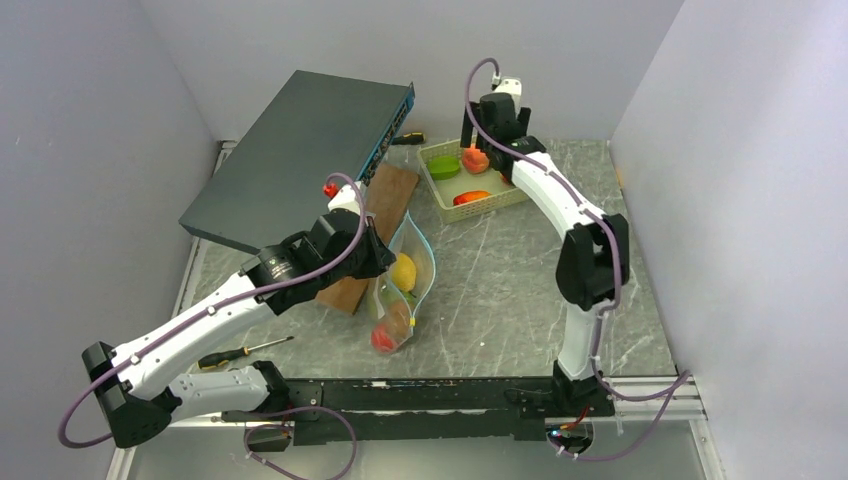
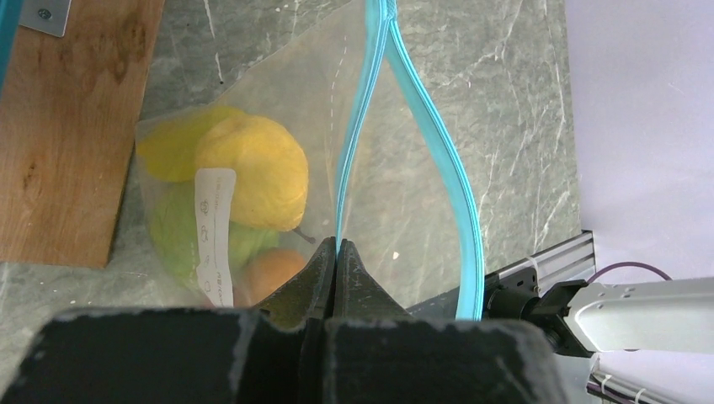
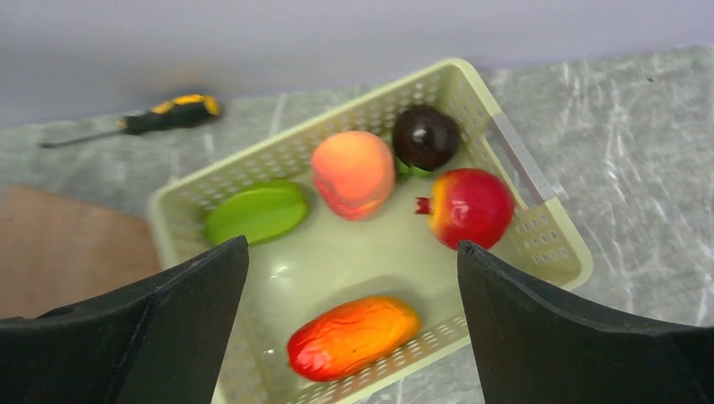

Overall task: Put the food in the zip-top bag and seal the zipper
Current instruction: Pick up the fake fruit from the bin.

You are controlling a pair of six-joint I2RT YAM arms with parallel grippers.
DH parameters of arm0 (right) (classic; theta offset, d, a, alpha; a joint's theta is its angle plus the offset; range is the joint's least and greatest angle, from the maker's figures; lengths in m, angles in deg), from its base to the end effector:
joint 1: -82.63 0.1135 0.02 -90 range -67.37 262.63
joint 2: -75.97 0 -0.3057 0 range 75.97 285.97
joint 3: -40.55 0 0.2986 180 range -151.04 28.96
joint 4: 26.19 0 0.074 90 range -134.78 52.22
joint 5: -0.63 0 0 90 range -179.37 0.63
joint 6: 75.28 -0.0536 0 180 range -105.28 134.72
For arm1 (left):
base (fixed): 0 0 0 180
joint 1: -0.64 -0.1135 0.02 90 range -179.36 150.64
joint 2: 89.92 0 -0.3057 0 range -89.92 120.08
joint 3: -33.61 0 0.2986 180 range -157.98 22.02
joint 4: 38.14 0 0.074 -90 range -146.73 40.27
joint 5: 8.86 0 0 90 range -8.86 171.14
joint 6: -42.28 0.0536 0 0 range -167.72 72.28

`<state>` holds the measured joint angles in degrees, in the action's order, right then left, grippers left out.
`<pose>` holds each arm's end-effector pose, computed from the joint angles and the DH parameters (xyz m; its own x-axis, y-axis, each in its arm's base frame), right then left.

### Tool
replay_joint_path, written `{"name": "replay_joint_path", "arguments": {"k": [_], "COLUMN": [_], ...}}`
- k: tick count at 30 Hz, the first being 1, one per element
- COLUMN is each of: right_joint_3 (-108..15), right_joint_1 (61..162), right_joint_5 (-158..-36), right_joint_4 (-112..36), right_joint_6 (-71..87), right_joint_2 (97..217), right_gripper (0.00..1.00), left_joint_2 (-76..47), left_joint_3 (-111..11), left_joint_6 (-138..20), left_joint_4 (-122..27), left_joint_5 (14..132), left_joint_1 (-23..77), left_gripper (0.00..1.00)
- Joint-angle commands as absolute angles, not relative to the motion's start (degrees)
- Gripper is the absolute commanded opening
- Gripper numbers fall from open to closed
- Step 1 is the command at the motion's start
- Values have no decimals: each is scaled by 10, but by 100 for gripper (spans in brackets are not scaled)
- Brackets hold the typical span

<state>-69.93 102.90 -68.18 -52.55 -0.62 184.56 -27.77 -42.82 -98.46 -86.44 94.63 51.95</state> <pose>0.5027 0.1650 0.3617 -0.3785 0.1231 -0.9174 0.0889 0.9914 0.0964 0.1792 -0.2038 0.3869 -0.7154 -0.3111 -0.6256 0.1330 0.8183 -0.5592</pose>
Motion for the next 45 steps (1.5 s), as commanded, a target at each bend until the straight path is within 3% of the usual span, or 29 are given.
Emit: {"name": "replay_joint_path", "arguments": {"k": [1,9,29,37,45], "right_joint_3": [-780,-821,-878,-879,-816], "right_joint_1": [1018,990,951,951,952], "right_joint_5": [-592,-534,-627,-684,-741], "right_joint_4": [-612,-613,-586,-599,-602], "right_joint_6": [27,53,62,59,45], "right_joint_2": [1917,2023,2142,2121,2010], "right_gripper": [95,95,93,67,31], "left_joint_2": [-268,-259,-220,-225,-237], "left_joint_3": [-442,-439,-479,-471,-456], "left_joint_6": [-988,-990,-987,-992,-997], "left_joint_4": [-857,-855,-880,-881,-872], "left_joint_5": [950,943,931,932,932], "left_joint_1": [521,521,521,521,521], "left_gripper": [0,0,0,0,0]}}
